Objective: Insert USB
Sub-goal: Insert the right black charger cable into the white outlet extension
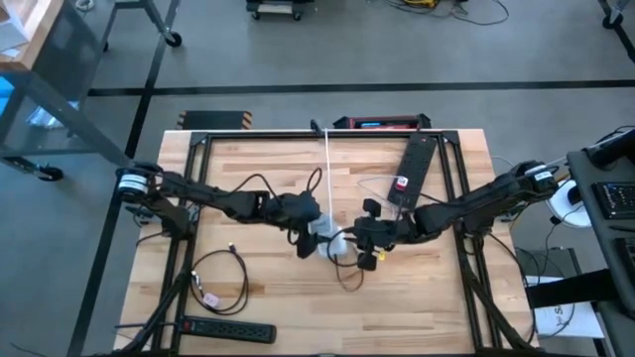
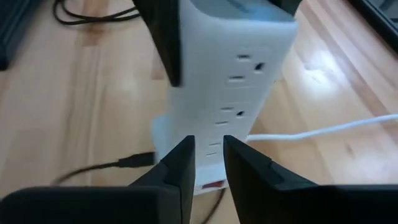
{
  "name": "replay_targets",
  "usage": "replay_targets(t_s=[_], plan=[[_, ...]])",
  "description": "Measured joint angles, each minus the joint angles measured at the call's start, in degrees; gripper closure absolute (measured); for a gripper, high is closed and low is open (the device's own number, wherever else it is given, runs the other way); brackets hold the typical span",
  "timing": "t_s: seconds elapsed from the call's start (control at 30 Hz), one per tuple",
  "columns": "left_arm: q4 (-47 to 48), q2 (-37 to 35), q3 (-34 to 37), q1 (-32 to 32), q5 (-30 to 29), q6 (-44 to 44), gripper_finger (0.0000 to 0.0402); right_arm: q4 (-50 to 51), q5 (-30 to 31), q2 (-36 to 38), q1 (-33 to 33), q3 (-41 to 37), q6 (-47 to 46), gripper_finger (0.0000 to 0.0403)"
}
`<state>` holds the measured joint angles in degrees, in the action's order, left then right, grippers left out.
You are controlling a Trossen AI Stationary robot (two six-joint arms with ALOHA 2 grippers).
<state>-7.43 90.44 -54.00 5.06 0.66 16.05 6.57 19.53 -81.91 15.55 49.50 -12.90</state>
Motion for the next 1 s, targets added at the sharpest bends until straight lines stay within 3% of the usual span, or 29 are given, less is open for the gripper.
replay_targets(t_s=[0.1, 0.27, 0.43, 1.0], plan=[[1.6, 0.0, -0.2, 0.5, 0.1, 0.2, 0.0113, 0.0, 0.0, 0.0, 0.5, 0.0, -0.1, 0.0334], [3.0, -0.4, -0.6, -2.3, -7.1, -1.9, 0.0113, 0.0, 0.1, 0.0, 0.5, 0.0, -0.2, 0.0329], [3.6, 0.3, 0.2, -6.4, -10.2, -4.2, 0.0113, 0.0, 0.1, 0.0, 0.5, 0.0, -0.7, 0.0321], [7.4, -0.3, 1.0, -7.5, -6.5, -6.9, 0.0066, -1.2, 1.1, -2.5, 0.4, -0.1, -0.5, 0.0321]])
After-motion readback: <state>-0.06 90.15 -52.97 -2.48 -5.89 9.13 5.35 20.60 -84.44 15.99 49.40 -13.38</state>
